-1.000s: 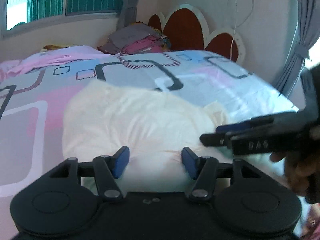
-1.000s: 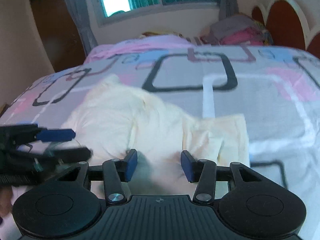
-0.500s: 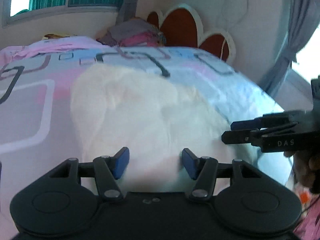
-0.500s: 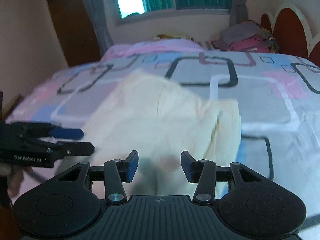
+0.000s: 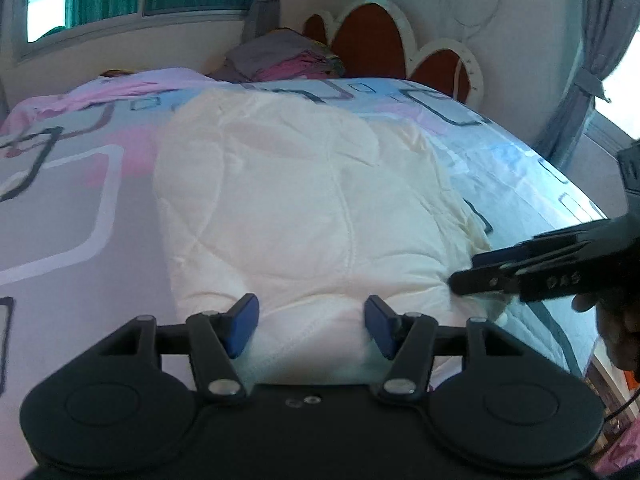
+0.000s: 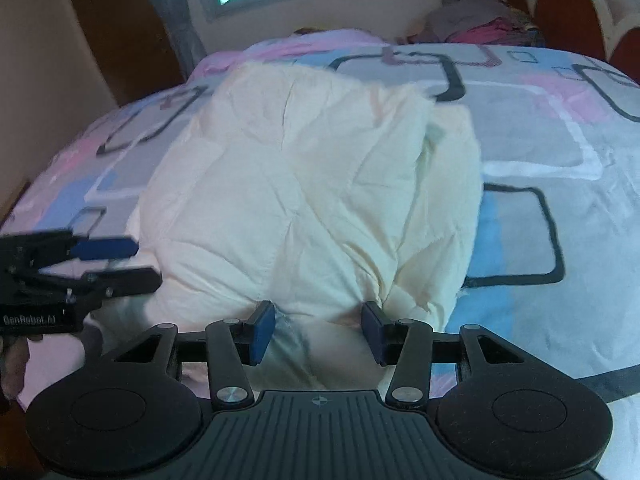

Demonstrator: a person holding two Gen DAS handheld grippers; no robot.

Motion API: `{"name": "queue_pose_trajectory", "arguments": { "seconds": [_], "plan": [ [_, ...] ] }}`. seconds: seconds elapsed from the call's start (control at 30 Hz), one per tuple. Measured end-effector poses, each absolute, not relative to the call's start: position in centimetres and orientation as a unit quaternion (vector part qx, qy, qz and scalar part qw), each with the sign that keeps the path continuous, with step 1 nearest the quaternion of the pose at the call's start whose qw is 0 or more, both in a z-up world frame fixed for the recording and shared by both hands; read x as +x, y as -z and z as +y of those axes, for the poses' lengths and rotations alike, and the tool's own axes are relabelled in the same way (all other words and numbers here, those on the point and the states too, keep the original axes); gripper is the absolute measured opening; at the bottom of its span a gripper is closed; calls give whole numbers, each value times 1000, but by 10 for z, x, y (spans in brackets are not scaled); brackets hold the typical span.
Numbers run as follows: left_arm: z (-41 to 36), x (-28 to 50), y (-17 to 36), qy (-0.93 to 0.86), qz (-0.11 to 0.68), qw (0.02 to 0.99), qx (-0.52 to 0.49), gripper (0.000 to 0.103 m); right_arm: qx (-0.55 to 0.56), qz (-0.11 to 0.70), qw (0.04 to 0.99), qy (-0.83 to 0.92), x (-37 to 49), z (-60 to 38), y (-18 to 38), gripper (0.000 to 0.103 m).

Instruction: Fold large clothes

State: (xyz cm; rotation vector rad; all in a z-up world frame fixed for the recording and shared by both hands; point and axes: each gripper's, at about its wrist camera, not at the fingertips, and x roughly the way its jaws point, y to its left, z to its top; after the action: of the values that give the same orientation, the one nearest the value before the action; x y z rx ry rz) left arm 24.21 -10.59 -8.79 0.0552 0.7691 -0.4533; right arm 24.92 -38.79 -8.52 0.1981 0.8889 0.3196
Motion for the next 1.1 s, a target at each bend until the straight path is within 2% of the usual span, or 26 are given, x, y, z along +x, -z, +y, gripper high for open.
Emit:
{"name": "queue_pose_trajectory", "arguments": {
  "seconds": [0.03,0.07,0.13,0.37,0.67,0.9,1.1],
  "plan": [
    [-105,241,84,209,367,906,27,83,105,412,894,-140,245,-392,79,84],
    [-104,241,81,198,359,912,29,92,108,394,904,-127,244,-397,75,94],
    [-103,243,76,187,353,916,30,93,127,379,909,-118,248,-409,69,96],
    [-95,266,69,197,367,909,-16,93,244,404,874,-114,283,-458,77,96],
    [-47,326,94,192,407,877,-169,92,419,433,786,-135,318,-509,132,103],
    [-34,342,122,216,440,842,-227,90,433,441,766,-175,319,-516,152,103],
    [-30,349,140,220,449,822,-270,93,409,445,766,-221,328,-517,156,103]
  ]
}}
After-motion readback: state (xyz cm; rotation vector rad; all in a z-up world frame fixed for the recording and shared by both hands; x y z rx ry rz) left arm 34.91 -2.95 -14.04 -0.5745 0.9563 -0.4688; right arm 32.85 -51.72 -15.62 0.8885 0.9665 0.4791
